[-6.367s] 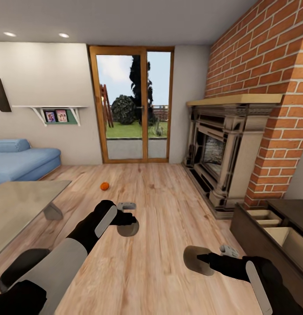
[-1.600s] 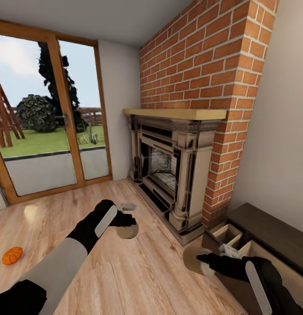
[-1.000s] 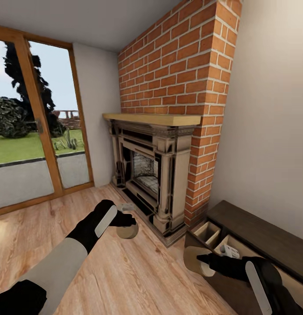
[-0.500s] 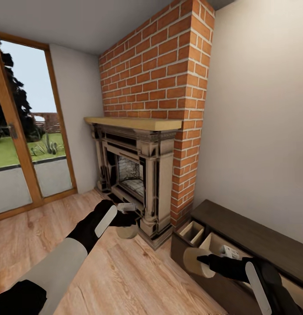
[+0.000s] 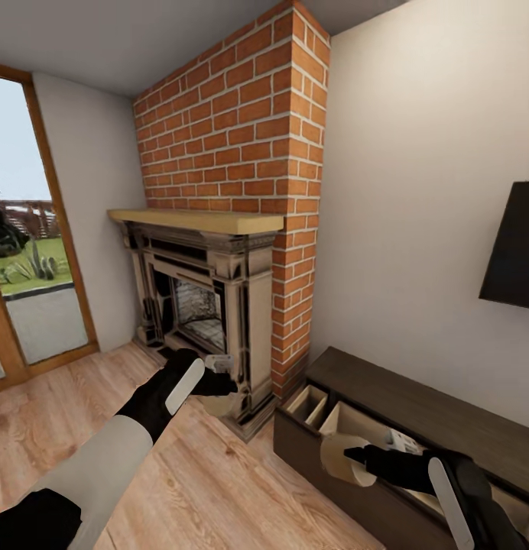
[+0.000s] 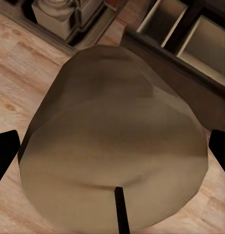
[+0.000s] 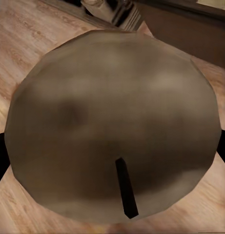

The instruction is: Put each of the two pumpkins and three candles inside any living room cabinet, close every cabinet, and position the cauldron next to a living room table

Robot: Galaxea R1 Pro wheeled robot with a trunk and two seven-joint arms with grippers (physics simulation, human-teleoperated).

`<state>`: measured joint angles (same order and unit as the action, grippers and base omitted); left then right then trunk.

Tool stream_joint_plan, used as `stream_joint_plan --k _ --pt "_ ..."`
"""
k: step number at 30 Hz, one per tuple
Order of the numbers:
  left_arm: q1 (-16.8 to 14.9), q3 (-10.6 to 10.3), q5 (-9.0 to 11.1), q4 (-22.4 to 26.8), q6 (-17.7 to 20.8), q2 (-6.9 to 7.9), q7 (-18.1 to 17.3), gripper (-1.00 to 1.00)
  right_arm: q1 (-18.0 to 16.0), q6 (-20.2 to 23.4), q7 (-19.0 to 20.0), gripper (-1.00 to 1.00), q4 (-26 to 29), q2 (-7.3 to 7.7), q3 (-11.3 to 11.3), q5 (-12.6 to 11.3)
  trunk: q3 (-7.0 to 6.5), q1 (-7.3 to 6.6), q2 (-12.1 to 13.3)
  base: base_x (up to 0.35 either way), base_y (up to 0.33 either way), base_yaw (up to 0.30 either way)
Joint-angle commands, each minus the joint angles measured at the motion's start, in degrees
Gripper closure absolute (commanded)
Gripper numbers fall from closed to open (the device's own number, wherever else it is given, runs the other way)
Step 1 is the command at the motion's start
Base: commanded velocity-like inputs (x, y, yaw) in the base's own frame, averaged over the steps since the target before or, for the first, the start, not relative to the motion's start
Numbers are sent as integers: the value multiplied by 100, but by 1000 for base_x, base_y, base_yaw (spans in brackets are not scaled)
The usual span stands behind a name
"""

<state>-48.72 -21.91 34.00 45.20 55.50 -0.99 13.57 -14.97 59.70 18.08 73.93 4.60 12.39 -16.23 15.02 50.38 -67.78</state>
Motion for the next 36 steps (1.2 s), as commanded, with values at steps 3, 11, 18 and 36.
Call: stream_joint_plan --k 3,11,18,36 --pt "-6 -13 54 7 13 3 68 100 -13 30 47 100 -80 3 13 -12 0 0 -6 0 0 -288" --pt "-6 -7 54 7 13 3 67 100 -23 30 47 100 -204 6 23 -12 -19 0 -6 0 0 -290" --pt "-6 -10 54 7 13 3 67 100 -24 30 47 100 -220 9 49 -15 -33 0 -6 0 0 -291" --pt "-6 -48 48 7 -36 -6 83 100 -41 30 -479 100 -213 5 294 -24 -45 0 -6 0 0 -292"
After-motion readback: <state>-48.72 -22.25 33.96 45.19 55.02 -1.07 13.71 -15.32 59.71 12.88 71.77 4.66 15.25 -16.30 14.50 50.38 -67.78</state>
